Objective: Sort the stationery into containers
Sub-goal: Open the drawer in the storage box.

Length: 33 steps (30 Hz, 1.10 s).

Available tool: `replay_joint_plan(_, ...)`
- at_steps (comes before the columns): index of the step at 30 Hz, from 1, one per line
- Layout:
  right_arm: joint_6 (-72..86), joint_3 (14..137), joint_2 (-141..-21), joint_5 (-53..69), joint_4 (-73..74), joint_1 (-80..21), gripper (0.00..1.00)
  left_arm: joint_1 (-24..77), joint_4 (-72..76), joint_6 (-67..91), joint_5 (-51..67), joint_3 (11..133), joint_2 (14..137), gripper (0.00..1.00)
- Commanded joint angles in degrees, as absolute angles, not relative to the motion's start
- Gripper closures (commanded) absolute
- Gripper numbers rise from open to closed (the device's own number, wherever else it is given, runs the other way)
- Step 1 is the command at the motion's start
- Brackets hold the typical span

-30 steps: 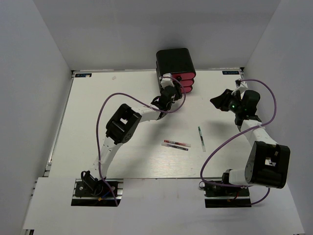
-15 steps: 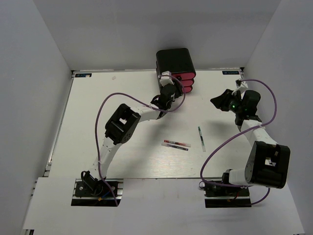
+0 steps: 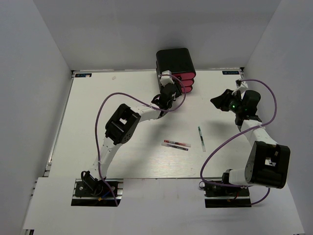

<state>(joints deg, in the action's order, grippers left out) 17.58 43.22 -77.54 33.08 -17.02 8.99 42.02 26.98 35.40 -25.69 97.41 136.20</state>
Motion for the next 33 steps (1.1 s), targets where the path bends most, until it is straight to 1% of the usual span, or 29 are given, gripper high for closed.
replay_joint_plan(1,17.93,42.71,-76.64,33.84,-19.77,9.40,0.64,42.19,27.77,35.51,-26.10,99.06,132.71,0.88)
replay_joint_plan(4,18.02,42.63,-76.55,33.75,-19.78,9.49,0.64,42.19,28.48,36.03,-23.83,96.77,131.32,0.94)
replay_joint_plan(5,17.84,42.63,-76.55,33.75,-19.78,9.49,0.64,42.19,29.00,36.04,-23.82,95.81,130.26,0.94)
replay_joint_plan(7,17.84,42.63,-76.46,33.75,-19.86,9.58,0.64,42.71,30.93,36.04,-22.33,91.69,128.77,0.98)
replay_joint_plan(11,17.75,42.45,-76.29,33.93,-19.69,9.67,0.64,44.03,33.74,35.51,-21.53,84.56,124.46,1.00)
replay_joint_plan(20,17.49,42.01,-75.32,33.49,-19.51,9.75,0.64,47.80,36.12,34.98,-19.16,72.70,116.64,1.00)
replay_joint_plan(32,16.96,41.48,-73.92,34.27,-18.90,10.81,0.64,53.96,36.74,36.04,-20.21,63.56,109.52,1.00)
replay_joint_plan(33,17.05,41.66,-73.65,34.54,-18.55,10.98,0.62,53.96,36.74,36.04,-20.74,63.02,108.29,1.00)
